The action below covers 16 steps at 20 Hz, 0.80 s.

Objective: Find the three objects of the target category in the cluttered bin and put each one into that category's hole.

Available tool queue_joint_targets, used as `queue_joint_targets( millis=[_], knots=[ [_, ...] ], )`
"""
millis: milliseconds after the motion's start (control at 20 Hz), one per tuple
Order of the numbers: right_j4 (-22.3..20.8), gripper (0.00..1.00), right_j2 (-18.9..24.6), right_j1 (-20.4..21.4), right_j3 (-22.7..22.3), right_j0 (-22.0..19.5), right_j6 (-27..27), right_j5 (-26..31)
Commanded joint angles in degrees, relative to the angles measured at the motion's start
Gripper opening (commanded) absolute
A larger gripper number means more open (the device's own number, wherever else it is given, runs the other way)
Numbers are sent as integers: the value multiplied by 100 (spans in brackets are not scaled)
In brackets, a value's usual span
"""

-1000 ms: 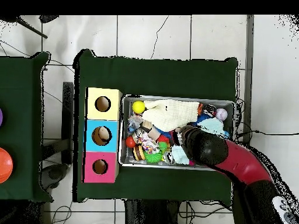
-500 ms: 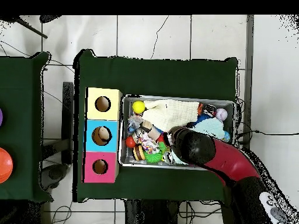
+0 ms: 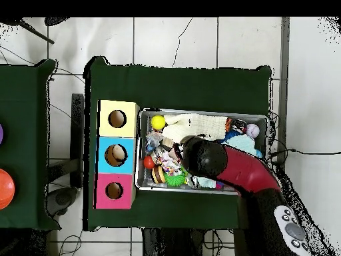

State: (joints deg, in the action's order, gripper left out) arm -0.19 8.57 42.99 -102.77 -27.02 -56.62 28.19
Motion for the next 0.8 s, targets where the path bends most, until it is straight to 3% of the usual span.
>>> queue_joint_targets(
  millis=[50, 400, 800],
  knots=[
    [246, 100, -167, -540, 782, 137, -1443, 503],
    [155, 100, -222, -932, 1251, 221, -1218, 477],
    [-249, 100, 85, -1311, 1253, -155, -534, -140]
  ],
)
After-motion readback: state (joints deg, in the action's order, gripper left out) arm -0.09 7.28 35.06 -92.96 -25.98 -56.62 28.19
